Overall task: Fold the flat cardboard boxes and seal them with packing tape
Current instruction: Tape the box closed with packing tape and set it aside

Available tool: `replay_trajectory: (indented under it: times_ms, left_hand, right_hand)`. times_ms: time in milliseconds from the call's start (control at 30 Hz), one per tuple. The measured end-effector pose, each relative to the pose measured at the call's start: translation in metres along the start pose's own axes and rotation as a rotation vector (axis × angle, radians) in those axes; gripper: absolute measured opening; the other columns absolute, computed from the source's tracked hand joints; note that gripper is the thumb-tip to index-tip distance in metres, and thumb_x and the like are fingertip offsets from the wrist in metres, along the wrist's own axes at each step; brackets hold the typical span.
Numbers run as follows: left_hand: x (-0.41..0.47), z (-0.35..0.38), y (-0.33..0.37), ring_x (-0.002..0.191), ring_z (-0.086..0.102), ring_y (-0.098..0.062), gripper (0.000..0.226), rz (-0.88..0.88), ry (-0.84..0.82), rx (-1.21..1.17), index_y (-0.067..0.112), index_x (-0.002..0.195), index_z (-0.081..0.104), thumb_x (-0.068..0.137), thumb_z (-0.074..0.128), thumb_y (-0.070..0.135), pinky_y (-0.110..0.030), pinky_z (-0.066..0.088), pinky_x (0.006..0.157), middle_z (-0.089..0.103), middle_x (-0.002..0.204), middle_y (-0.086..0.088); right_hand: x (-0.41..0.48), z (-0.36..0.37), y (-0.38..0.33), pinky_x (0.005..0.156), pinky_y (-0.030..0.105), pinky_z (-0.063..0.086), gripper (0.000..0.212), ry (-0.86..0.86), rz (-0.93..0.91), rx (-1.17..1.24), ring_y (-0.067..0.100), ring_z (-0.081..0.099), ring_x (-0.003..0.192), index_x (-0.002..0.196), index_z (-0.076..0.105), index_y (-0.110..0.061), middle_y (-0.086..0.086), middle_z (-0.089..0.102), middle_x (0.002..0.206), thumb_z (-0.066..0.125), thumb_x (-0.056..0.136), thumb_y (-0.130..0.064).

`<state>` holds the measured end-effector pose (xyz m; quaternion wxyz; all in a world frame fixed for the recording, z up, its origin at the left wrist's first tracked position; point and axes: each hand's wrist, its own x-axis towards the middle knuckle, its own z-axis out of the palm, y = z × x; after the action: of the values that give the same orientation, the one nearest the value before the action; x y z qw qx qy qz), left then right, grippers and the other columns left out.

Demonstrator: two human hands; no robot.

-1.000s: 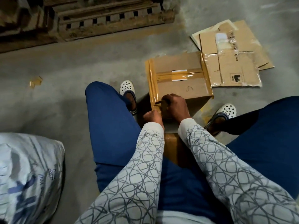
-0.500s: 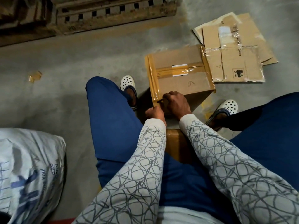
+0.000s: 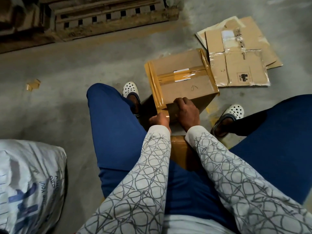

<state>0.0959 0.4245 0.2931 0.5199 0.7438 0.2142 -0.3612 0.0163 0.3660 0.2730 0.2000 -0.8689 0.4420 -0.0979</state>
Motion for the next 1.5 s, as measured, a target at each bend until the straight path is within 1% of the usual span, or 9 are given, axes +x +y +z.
replay_trajectory:
  times_ms: [200, 400, 600, 833, 933, 1000, 1167, 1367, 1500]
  left_hand:
    - [-0.004, -0.003, 0.002, 0.108, 0.064, -0.031, 0.042, -0.053, -0.044, 0.008, 0.005, 0.129, 0.053, 0.089, 0.06, 0.013, -0.044, 0.055, 0.094, 0.063, 0.123, -0.013]
    - [-0.009, -0.005, 0.003, 0.095, 0.057, -0.026, 0.038, -0.021, -0.072, -0.019, 0.002, 0.128, 0.051, 0.09, 0.056, 0.009, -0.044, 0.054, 0.094, 0.06, 0.104, -0.008]
    - [-0.004, -0.001, 0.007, 0.128, 0.051, -0.036, 0.061, -0.078, -0.045, 0.061, 0.006, 0.144, 0.035, 0.09, 0.058, 0.023, -0.051, 0.046, 0.105, 0.047, 0.142, -0.015]
    - [-0.013, -0.003, 0.008, 0.133, 0.046, -0.036, 0.062, -0.079, -0.062, 0.026, 0.008, 0.15, 0.031, 0.093, 0.054, 0.016, -0.052, 0.041, 0.109, 0.042, 0.148, -0.015]
    - [-0.011, -0.007, 0.007, 0.132, 0.047, -0.036, 0.056, -0.042, -0.062, 0.081, 0.003, 0.148, 0.034, 0.095, 0.051, 0.008, -0.048, 0.041, 0.11, 0.044, 0.147, -0.017]
    - [-0.009, -0.009, 0.006, 0.132, 0.047, -0.036, 0.049, 0.004, -0.129, 0.167, 0.0, 0.146, 0.038, 0.1, 0.048, 0.014, -0.044, 0.043, 0.108, 0.045, 0.146, -0.017]
    - [-0.003, -0.008, 0.006, 0.134, 0.044, -0.035, 0.054, -0.079, -0.036, 0.166, 0.009, 0.147, 0.033, 0.099, 0.052, 0.026, -0.048, 0.039, 0.111, 0.042, 0.148, -0.014]
    - [0.0, -0.007, 0.005, 0.123, 0.055, -0.034, 0.04, -0.018, -0.145, 0.101, 0.01, 0.142, 0.049, 0.103, 0.042, 0.014, -0.044, 0.047, 0.1, 0.056, 0.138, -0.014]
    - [0.006, -0.006, 0.001, 0.128, 0.053, -0.038, 0.041, -0.004, -0.182, 0.109, 0.001, 0.144, 0.045, 0.106, 0.035, 0.014, -0.039, 0.049, 0.093, 0.052, 0.142, -0.02]
  right_hand:
    - [-0.003, 0.009, -0.005, 0.058, 0.035, 0.051, 0.03, 0.04, -0.174, 0.106, 0.034, 0.065, 0.083, 0.113, 0.068, -0.012, 0.012, 0.067, 0.099, 0.073, 0.084, -0.02]
    - [-0.001, 0.009, -0.004, 0.062, 0.039, 0.052, 0.028, -0.003, -0.181, 0.033, 0.036, 0.065, 0.091, 0.116, 0.07, -0.015, 0.013, 0.069, 0.1, 0.067, 0.088, -0.018]
    - [0.002, 0.005, -0.004, 0.078, 0.046, 0.053, 0.035, -0.091, -0.17, -0.046, 0.04, 0.063, 0.103, 0.127, 0.067, -0.008, 0.021, 0.068, 0.111, 0.05, 0.097, -0.009]
    - [0.005, 0.002, -0.008, 0.085, 0.042, 0.053, 0.032, -0.221, -0.158, -0.2, 0.035, 0.064, 0.109, 0.127, 0.064, -0.009, 0.017, 0.066, 0.121, 0.045, 0.101, -0.015]
    - [0.005, 0.001, -0.012, 0.085, 0.041, 0.053, 0.029, -0.293, -0.092, -0.263, 0.034, 0.067, 0.106, 0.12, 0.067, -0.009, 0.016, 0.069, 0.116, 0.045, 0.101, -0.013]
    - [0.004, 0.002, -0.012, 0.085, 0.039, 0.053, 0.028, -0.336, -0.048, -0.283, 0.032, 0.067, 0.107, 0.12, 0.068, -0.012, 0.013, 0.07, 0.115, 0.046, 0.102, -0.013]
    - [0.003, -0.005, 0.002, 0.086, 0.036, 0.053, 0.027, -0.413, 0.184, -0.245, 0.031, 0.065, 0.112, 0.12, 0.068, -0.011, 0.013, 0.069, 0.119, 0.049, 0.102, -0.012]
    - [-0.006, -0.003, 0.017, 0.094, 0.042, 0.052, 0.049, -0.368, 0.631, 0.071, 0.035, 0.064, 0.11, 0.121, 0.064, -0.01, 0.015, 0.066, 0.12, 0.055, 0.09, -0.047]
    - [-0.004, -0.005, 0.015, 0.09, 0.04, 0.047, 0.052, -0.24, 0.653, 0.062, 0.038, 0.06, 0.113, 0.121, 0.063, -0.003, 0.02, 0.062, 0.123, 0.044, 0.099, -0.046]
